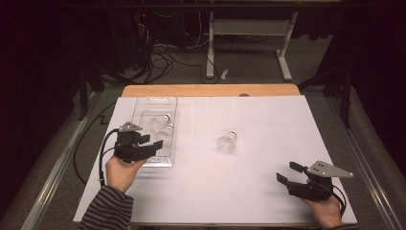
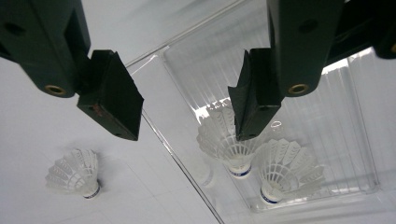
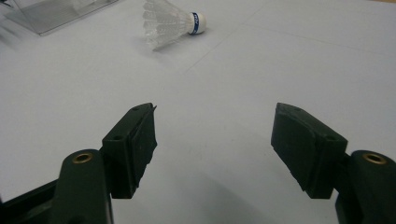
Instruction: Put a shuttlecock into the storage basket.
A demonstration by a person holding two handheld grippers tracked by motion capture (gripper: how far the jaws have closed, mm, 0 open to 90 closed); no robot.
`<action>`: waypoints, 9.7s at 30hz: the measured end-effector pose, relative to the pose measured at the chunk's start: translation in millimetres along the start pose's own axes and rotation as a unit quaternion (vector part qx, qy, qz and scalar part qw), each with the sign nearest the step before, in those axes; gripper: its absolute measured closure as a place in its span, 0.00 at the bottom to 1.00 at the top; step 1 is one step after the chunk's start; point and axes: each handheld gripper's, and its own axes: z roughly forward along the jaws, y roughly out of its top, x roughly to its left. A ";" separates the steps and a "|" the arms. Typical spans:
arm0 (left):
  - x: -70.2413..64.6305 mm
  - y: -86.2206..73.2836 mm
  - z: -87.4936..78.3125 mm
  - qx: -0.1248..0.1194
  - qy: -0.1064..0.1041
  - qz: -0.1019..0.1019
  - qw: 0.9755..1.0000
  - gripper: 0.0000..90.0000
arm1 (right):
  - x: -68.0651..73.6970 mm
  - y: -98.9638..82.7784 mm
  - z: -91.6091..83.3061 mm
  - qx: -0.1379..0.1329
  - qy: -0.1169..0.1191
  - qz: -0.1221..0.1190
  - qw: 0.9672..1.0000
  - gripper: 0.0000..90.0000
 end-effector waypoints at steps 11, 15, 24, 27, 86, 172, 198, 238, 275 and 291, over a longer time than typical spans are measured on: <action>0.0 -8.7 -5.6 -0.015 0.000 -0.004 1.000 0.47 | 0.1 0.0 0.0 0.000 0.000 0.000 1.000 0.35; 0.2 -12.5 -6.6 -0.018 -0.001 -0.004 1.000 0.47 | 0.1 0.0 0.0 0.000 0.001 0.000 1.000 0.35; 0.5 -18.3 -10.3 -0.026 -0.001 -0.006 1.000 0.47 | 0.2 0.1 -0.1 -0.001 0.001 -0.001 1.000 0.35; 0.6 -21.8 -12.9 -0.035 0.000 -0.007 0.999 0.47 | 0.4 0.1 -0.7 -0.002 0.001 0.000 1.000 0.35; -6.5 -67.4 -23.6 -0.077 -0.022 -0.010 0.997 0.44 | -0.7 -0.1 -0.7 -0.003 -0.003 0.007 1.000 0.35; -65.9 -2.0 44.2 -0.032 -0.080 0.048 0.995 0.47 | -0.1 0.0 -1.1 -0.003 0.002 -0.001 1.000 0.35; -80.4 13.3 66.3 -0.012 -0.091 0.056 0.994 0.48 | -0.2 -0.1 -1.0 -0.002 0.002 -0.001 1.000 0.35; -97.6 41.8 98.4 0.084 -0.100 0.072 0.989 0.54 | -0.1 0.0 -1.0 -0.002 0.003 -0.001 1.000 0.35; -105.0 59.3 125.3 0.147 -0.089 0.080 0.982 0.54 | 0.1 0.0 -0.8 -0.001 0.004 -0.002 1.000 0.35; -110.3 71.8 138.6 0.155 -0.083 0.083 0.981 0.55 | -1.2 -0.6 -1.0 -0.001 0.003 0.000 1.000 0.35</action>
